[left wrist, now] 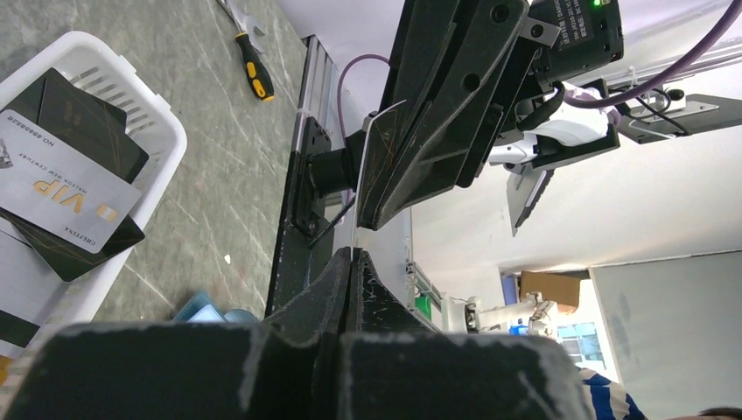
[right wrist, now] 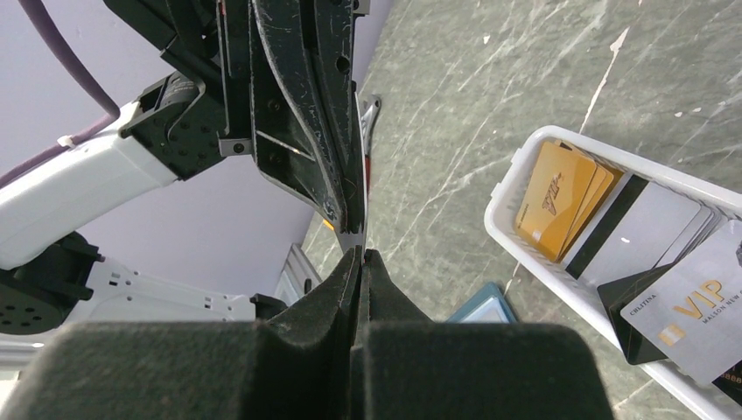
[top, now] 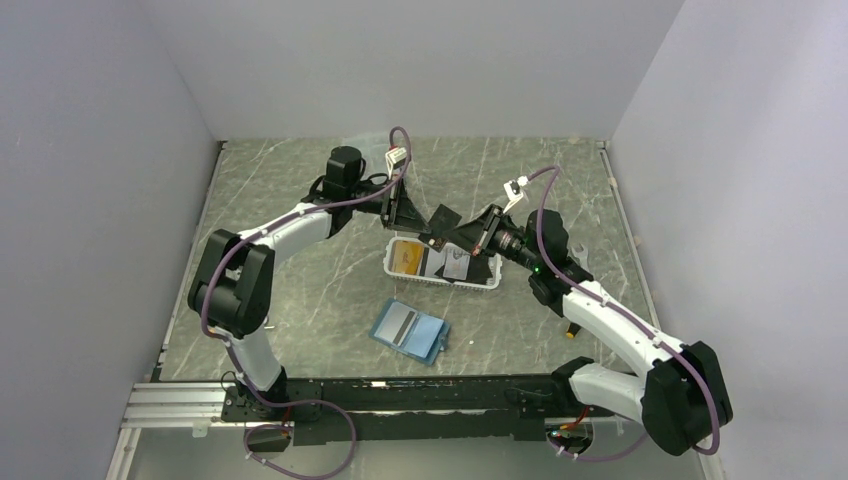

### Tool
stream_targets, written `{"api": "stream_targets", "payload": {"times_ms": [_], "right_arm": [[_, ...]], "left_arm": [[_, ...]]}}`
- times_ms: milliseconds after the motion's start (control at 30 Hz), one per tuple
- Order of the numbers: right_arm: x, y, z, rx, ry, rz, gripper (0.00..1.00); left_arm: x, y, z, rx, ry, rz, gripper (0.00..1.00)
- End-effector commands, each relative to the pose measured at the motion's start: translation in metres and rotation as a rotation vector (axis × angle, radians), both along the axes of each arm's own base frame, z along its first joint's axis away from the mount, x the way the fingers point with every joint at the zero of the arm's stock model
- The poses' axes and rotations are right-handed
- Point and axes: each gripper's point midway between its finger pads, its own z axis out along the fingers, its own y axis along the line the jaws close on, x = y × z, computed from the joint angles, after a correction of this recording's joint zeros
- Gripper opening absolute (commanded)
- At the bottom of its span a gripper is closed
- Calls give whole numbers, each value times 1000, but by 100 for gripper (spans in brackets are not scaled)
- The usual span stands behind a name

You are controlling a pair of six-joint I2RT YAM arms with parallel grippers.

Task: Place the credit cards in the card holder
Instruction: Turn over the card slot in the card holder.

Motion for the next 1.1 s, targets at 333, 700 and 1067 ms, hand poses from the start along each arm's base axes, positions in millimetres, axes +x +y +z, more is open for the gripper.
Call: {"api": "stream_targets", "payload": {"times_ms": [333,700,1067], "right_arm": [[2,-10,17,-3,-81,-53,0],[2,-13,42,149,-126,-70,0],[-42,-24,-39,-153,201,-8,0]], "left_arm": [[0,4,27,-28,-104,8,0],[-3,6,22,-19,-97,1,5],[4,40,-28,212,-97,104,46]]}}
